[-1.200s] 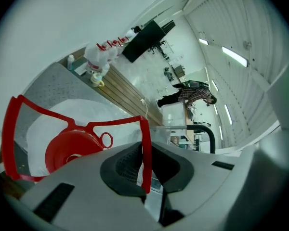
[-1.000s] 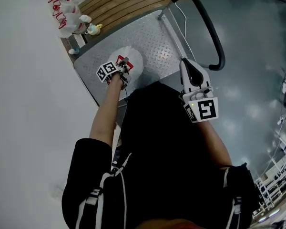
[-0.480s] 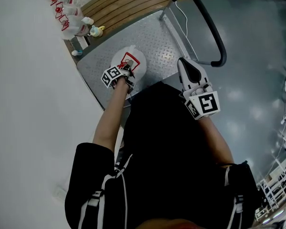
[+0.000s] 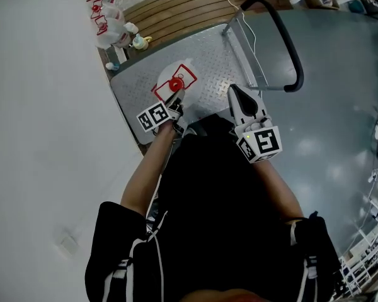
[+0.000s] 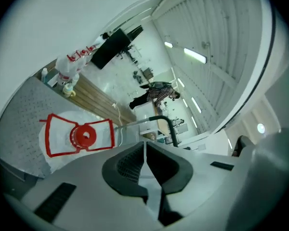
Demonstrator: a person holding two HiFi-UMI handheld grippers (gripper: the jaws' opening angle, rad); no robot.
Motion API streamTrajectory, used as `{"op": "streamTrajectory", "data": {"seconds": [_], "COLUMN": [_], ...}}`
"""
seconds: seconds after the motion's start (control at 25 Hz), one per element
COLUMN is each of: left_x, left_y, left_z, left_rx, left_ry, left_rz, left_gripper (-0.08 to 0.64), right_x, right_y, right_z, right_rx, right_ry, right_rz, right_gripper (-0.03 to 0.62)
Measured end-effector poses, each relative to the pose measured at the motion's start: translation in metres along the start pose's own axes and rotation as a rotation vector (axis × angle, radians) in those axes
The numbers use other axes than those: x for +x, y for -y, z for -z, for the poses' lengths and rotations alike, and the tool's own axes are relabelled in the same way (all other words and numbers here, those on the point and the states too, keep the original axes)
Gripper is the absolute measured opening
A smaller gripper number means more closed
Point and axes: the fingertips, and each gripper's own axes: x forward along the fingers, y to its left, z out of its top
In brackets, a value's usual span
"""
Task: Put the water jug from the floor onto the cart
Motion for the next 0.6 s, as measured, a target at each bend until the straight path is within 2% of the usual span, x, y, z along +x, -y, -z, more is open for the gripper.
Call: {"op": "streamTrajectory", "data": {"seconds": [0.12,0.24,0.44,0.6], "left_x": [-0.037,-0.078,-0.135,-0.161], "left_y": [0.047,0.085,0.137,0.157], "left_z": [-0.014,-0.014,0.004,0.004], "left_rx": [0.104,0.265,0.557,0.737], "left_ry": [0.148,0.231,0.341,0.461], "left_rz": [0.125,0.178,0.218,0.147], "left_gripper": [0.018,0.018,0.018,0.018], "right_x": [-0.005,-0.011,-0.025,-0.03], "right_y": [-0.025,-0.052,-0.093,-0.114], "right_z": [-0.004,-0.008,-0.017,-0.017], "right_rx": [-0.019,-0.057,-0.122,-0.153], "right_ry": [0.025,0.046,0.114,0.156], "right_rz": [-0.033,-0.074,-0.111,-0.121], "right_gripper": [0.018,0.018,0.018,0.018]}}
